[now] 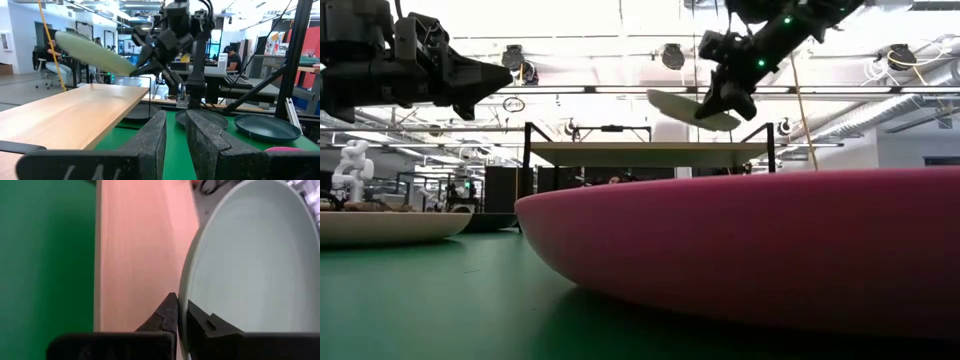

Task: Place and stack plates onto a shelf
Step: Put the green plate on the shelf, then stack the left black plate on top of the green plate on the shelf

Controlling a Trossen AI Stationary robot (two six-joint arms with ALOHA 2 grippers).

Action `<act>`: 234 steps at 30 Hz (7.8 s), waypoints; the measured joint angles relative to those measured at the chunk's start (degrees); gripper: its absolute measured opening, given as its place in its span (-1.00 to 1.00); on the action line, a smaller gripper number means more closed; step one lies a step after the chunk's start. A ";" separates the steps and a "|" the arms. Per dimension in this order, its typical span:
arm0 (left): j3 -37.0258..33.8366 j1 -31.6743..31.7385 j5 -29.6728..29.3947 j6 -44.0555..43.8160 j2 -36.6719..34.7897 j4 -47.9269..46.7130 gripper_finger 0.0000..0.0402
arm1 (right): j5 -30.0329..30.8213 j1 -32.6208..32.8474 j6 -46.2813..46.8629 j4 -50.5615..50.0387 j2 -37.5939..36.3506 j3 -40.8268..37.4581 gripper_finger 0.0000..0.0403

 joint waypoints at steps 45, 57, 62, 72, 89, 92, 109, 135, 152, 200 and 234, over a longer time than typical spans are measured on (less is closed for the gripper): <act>0.00 0.01 -0.02 0.00 0.00 0.00 -0.62 | -4.22 0.15 7.08 -8.84 -4.13 1.39 -0.43; -0.02 -0.01 0.00 0.00 0.00 0.00 -0.62 | -15.15 5.41 14.31 -8.51 -20.97 1.40 -0.36; -0.01 0.01 0.00 0.00 0.00 0.00 -0.62 | -22.73 6.44 19.32 -5.46 -26.96 -2.30 -0.36; -0.01 0.01 -0.02 0.00 0.00 0.00 -0.62 | -29.88 9.57 22.38 25.58 -33.66 -25.86 -0.36; 0.00 -0.01 -0.35 -9.95 0.00 1.49 -0.62 | -29.57 9.56 22.10 43.88 -33.86 -31.40 -0.36; 0.00 0.01 -0.36 -11.91 0.00 3.21 -0.62 | -29.57 9.56 23.06 43.87 -33.84 -31.40 -0.36; 25.15 -5.25 -5.53 -4.07 2.66 -36.72 -0.62 | -29.70 9.56 26.69 39.66 -33.82 -31.40 -0.36; 39.30 -12.36 -38.35 -17.64 41.91 -82.40 -0.62 | -29.81 9.57 28.13 37.66 -33.82 -31.36 -0.36; 39.23 -6.27 -36.19 -12.86 50.03 -82.12 -0.62 | -29.85 11.23 28.19 35.12 -33.82 -31.33 -0.36; 46.83 -4.61 -36.58 -21.33 36.63 -96.15 -0.92 | -29.46 12.40 28.13 34.87 -33.86 -31.33 -0.36; 89.42 -7.90 -33.55 31.28 66.87 -55.89 -0.72 | -29.55 12.40 32.71 35.07 -42.98 -31.33 -0.36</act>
